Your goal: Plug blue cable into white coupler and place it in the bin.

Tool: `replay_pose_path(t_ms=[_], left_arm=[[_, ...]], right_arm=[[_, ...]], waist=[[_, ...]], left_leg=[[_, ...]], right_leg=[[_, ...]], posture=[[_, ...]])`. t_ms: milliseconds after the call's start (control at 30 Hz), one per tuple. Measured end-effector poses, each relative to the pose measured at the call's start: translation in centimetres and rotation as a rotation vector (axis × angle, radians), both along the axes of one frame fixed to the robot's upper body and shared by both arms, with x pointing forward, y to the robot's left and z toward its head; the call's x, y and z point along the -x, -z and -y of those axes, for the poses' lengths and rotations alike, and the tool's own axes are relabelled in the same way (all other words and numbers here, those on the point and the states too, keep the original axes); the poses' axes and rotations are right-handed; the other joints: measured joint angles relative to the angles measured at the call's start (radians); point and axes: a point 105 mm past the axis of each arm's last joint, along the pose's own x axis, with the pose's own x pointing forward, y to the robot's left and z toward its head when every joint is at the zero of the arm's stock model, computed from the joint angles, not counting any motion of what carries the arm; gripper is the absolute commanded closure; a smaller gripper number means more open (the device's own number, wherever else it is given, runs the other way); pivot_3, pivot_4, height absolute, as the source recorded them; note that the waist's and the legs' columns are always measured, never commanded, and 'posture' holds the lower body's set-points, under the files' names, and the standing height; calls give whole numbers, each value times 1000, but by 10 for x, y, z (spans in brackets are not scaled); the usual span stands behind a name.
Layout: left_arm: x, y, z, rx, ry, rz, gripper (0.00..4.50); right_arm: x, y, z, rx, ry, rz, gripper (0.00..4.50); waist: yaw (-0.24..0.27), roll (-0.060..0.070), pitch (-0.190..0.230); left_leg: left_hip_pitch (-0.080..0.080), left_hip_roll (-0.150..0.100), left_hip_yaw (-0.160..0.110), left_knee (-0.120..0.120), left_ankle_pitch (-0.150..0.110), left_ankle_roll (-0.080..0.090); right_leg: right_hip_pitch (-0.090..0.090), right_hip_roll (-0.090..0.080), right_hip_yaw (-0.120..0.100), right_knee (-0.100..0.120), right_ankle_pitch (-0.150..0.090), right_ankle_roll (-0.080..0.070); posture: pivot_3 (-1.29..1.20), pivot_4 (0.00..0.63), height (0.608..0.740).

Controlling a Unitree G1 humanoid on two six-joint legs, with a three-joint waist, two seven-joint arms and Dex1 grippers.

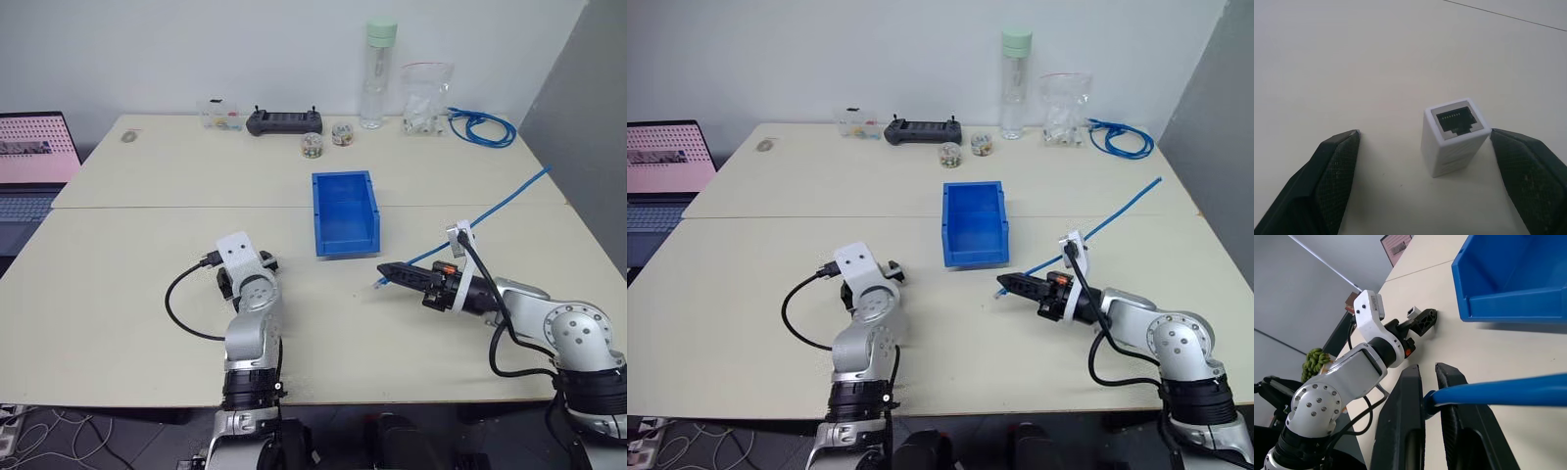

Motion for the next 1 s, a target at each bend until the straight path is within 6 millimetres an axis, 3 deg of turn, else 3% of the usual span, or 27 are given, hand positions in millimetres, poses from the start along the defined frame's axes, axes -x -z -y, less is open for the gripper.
replay_pose_path(t_ms=[67,167,700,867,1000], left_arm=[[-2,1,-1,1,-13,4,49],[-3,1,-1,2,-21,8,510],[-3,-2,-5,5,-36,29,3596],[-2,-3,-7,6,-25,26,3700],[1,-4,-17,2,92,45,3700]], right_arm=[[0,-1,2,3,8,2,4339],[1,-1,5,6,17,3,4339],[6,5,-1,1,17,-22,4339],[7,5,-1,3,18,-24,4339],[9,4,-3,6,11,-11,4339]], waist=[[0,1,-1],[0,1,-1],[0,1,-1],[0,1,-1],[-3,1,-1]], left_leg=[[0,0,0,0,0,0],[0,0,0,0,0,0],[0,-1,0,0,0,0],[0,-1,1,0,0,0],[0,0,1,-1,0,0]], right_leg=[[0,0,0,0,0,0],[0,0,0,0,0,0],[0,0,0,0,0,0],[0,0,0,0,0,0],[-1,0,-1,0,0,0]], posture=[[0,150,740],[0,150,740],[0,150,740],[0,150,740],[0,150,740]])
